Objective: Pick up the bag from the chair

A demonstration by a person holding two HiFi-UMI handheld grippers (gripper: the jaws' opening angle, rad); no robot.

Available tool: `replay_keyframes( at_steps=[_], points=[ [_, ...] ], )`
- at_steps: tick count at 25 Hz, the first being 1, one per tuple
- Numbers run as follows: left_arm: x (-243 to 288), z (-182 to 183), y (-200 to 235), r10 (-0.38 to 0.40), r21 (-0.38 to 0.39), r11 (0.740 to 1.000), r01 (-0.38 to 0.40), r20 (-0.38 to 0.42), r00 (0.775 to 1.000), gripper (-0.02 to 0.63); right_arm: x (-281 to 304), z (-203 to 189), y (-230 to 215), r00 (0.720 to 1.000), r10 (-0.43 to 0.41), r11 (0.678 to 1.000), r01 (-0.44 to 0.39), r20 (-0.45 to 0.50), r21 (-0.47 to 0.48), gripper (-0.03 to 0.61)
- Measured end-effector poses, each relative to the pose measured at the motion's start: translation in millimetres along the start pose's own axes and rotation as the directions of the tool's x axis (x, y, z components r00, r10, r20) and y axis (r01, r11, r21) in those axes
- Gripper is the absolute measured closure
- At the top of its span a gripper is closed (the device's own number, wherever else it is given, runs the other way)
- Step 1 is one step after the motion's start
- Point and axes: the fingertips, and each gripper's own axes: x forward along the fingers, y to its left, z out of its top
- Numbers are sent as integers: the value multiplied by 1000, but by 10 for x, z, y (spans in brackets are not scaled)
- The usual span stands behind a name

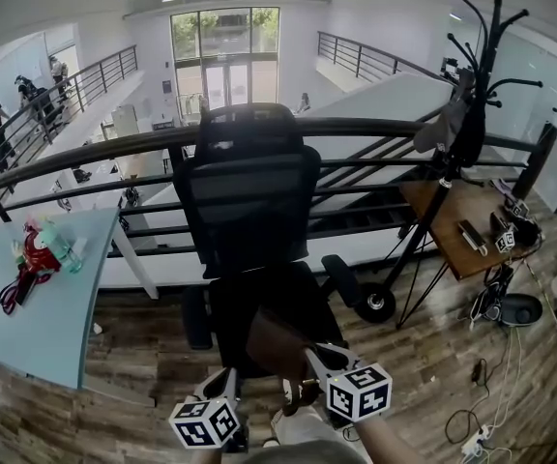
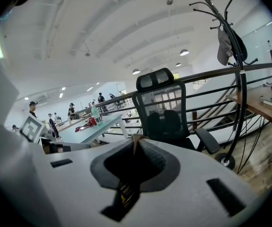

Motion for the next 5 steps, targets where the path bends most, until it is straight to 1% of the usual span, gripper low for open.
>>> replay_keyframes(
  at_steps=[5],
  points=[
    [13, 35, 26, 3, 0, 1000, -3, 8, 1000, 611, 30, 63, 23, 1000, 9, 1000, -9, 13, -9, 554]
  ],
)
